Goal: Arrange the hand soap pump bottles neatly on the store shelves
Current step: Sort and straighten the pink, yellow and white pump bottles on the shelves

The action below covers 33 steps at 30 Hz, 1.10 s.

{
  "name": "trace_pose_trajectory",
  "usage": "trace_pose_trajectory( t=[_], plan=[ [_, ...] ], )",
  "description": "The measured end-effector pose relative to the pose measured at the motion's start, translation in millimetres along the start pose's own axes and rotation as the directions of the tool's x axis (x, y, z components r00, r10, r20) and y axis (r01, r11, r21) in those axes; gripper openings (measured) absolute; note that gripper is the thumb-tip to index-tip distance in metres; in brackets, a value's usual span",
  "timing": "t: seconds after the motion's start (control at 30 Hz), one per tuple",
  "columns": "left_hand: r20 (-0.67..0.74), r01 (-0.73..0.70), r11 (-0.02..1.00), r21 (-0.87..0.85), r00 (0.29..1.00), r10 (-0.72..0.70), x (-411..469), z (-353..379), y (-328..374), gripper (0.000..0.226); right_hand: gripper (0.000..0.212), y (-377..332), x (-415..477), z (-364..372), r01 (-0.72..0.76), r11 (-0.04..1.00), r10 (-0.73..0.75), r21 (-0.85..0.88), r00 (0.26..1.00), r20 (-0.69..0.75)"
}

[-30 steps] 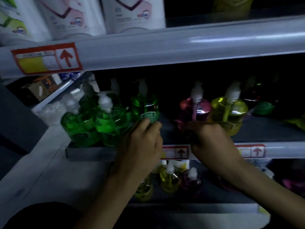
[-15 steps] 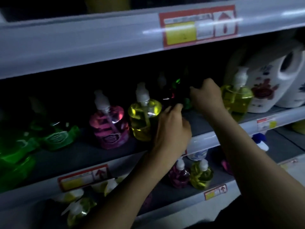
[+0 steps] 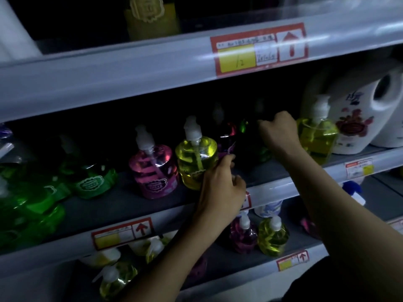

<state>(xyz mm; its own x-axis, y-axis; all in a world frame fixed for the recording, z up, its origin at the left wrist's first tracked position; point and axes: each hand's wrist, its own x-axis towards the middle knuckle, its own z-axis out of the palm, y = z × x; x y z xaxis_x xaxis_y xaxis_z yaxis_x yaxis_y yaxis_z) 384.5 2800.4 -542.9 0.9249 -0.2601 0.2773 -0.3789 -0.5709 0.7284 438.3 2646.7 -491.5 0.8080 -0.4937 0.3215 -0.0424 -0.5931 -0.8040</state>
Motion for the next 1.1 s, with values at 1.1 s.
trace_pose_trajectory(
  t=[1.1],
  plan=[
    [-0.426, 0.079, 0.934, 0.348, 0.901, 0.082, -95, -225, -91, 0.06, 0.02, -160, -157, 112, 0.319, 0.794, -0.492, 0.518, 0.837, 0.239]
  ],
)
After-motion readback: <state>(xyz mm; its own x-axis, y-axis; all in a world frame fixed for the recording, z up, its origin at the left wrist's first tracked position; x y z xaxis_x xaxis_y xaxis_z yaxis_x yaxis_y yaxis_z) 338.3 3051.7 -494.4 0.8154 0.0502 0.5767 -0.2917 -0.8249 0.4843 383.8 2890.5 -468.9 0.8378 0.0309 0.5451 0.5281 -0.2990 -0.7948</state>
